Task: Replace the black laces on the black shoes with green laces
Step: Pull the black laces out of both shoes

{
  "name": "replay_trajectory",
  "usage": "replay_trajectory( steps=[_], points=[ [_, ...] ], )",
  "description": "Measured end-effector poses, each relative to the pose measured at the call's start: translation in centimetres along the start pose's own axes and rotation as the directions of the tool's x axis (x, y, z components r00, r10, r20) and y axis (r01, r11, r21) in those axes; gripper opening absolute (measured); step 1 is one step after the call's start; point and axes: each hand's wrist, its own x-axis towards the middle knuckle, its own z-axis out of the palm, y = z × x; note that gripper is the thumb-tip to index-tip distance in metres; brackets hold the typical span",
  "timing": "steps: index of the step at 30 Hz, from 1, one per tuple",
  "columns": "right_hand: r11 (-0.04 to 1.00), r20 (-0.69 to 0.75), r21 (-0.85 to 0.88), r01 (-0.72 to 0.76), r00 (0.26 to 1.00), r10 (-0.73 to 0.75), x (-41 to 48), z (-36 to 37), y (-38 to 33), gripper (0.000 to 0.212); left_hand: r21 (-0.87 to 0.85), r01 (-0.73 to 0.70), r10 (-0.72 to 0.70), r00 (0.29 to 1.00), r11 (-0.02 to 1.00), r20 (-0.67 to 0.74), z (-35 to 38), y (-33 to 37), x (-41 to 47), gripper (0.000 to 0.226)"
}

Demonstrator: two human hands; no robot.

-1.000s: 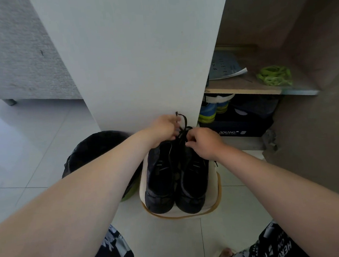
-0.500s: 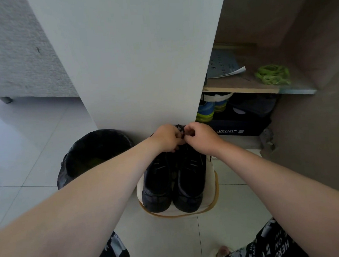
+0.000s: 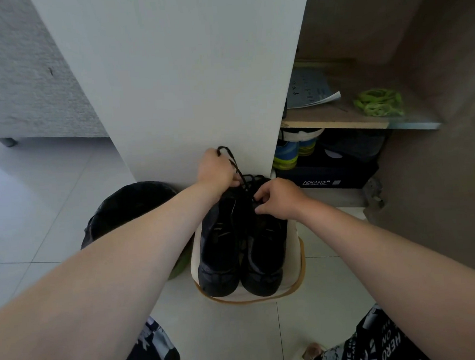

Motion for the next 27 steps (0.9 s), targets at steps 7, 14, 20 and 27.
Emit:
replay_trajectory(
  steps=[7, 14, 20, 27],
  points=[
    [1.0, -0.001, -0.013, 0.019, 1.0, -0.019, -0.2, -0.1, -0.1, 0.022, -0.531, -0.033, -0.065, 0.984, 0.847, -0.166, -0.6, 1.3, 0.0, 0.02],
    [0.999, -0.018, -0.037, 0.016, 1.0, -0.017, -0.3, -0.1, -0.3, 0.008, -0.095, 0.037, -0.036, 0.999, 0.995, 0.009, -1.6, 0.0, 0.5, 0.02],
    [0.997, -0.026, 0.056, -0.054, 0.998, 0.056, 0.1, -0.8, 0.0, 0.023, 0.831, -0.161, 0.069, 0.987, 0.532, 0.147, -3.6, -1.7, 0.7, 0.019],
    [0.978, 0.159, -0.069, -0.199, 0.965, 0.207, -0.8, -2.4, 1.9, 0.038, 0.735, -0.509, 0.277, 0.86, 0.447, 0.428, -0.7, -1.2, -0.7, 0.023]
  ],
)
